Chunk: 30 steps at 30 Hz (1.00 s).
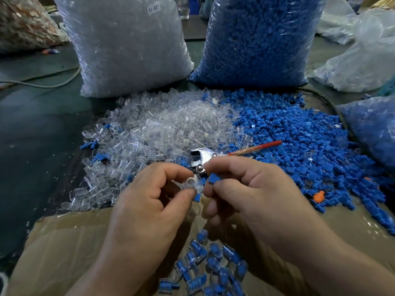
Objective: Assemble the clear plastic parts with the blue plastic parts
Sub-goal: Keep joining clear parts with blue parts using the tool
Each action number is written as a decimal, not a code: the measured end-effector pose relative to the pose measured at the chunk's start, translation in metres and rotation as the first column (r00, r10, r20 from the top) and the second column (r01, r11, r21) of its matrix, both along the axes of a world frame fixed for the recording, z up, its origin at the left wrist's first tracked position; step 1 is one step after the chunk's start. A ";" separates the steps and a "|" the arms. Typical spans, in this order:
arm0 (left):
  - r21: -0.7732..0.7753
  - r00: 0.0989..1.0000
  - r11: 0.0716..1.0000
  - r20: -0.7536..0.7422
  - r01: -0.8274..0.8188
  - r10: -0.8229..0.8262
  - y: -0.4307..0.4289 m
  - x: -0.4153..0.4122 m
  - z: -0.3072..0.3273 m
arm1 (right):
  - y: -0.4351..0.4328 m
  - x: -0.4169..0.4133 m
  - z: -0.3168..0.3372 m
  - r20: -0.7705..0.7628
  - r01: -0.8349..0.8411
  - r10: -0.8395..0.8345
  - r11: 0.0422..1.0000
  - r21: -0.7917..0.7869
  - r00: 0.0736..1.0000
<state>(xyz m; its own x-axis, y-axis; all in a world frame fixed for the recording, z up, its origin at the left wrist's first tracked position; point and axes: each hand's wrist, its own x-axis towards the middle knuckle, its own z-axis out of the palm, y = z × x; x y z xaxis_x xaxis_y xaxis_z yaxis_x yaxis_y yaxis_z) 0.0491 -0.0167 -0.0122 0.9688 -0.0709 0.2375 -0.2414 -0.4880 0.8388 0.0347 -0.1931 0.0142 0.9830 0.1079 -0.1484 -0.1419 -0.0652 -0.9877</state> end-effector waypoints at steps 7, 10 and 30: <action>-0.445 0.968 0.893 -0.190 0.066 -0.166 0.000 0.000 0.005 | 0.001 0.003 0.000 -0.035 0.074 -0.069 0.982 0.173 0.997; -0.527 0.945 0.845 -0.218 0.095 -0.243 0.000 0.002 0.007 | -0.001 0.000 0.002 0.069 0.072 -0.077 0.995 0.067 0.995; -0.676 0.846 0.724 -0.301 0.135 -0.439 -0.001 0.001 0.008 | 0.000 -0.005 -0.002 0.426 0.080 0.065 0.946 -0.313 0.902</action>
<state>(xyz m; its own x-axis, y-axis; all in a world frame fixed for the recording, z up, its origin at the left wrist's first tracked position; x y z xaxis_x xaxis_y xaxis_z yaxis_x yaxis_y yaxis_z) 0.0503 -0.0175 -0.0042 0.9327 -0.3506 -0.0841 0.1618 0.1988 0.9666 0.0296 -0.1936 0.0125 0.9584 0.1191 0.2595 0.2855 -0.3832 -0.8784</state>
